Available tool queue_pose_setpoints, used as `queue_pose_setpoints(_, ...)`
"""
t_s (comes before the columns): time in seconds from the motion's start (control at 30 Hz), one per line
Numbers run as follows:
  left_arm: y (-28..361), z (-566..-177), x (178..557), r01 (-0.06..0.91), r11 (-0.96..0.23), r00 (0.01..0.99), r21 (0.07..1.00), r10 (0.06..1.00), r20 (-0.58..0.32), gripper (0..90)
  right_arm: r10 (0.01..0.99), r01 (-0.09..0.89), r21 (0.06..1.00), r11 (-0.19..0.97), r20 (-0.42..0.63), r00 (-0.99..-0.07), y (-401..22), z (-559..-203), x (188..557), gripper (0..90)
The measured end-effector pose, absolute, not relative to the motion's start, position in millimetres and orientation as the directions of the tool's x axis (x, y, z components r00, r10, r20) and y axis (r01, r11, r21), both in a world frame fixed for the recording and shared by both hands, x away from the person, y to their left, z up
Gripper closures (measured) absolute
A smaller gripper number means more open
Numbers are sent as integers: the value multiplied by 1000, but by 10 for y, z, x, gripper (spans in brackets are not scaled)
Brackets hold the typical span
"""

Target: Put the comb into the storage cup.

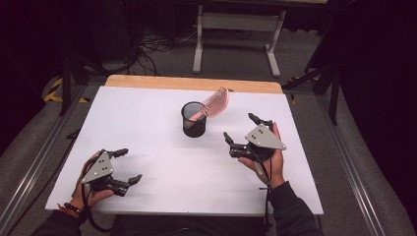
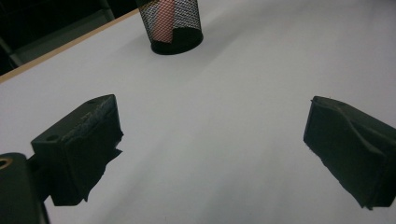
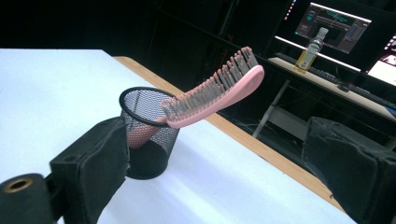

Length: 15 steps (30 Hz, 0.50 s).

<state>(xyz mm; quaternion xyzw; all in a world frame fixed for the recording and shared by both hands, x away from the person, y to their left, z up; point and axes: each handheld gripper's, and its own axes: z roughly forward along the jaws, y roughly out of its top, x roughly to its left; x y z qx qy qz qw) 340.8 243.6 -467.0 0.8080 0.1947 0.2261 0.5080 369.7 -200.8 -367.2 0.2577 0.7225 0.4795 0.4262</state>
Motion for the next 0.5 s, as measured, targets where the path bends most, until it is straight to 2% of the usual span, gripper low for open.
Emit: queue_pose_setpoints(0.5,2416,-4676,3406,87,-414,825,906,540,168,51,751,-67,890,452,-419,-510,-1987,-3791,3582,67)
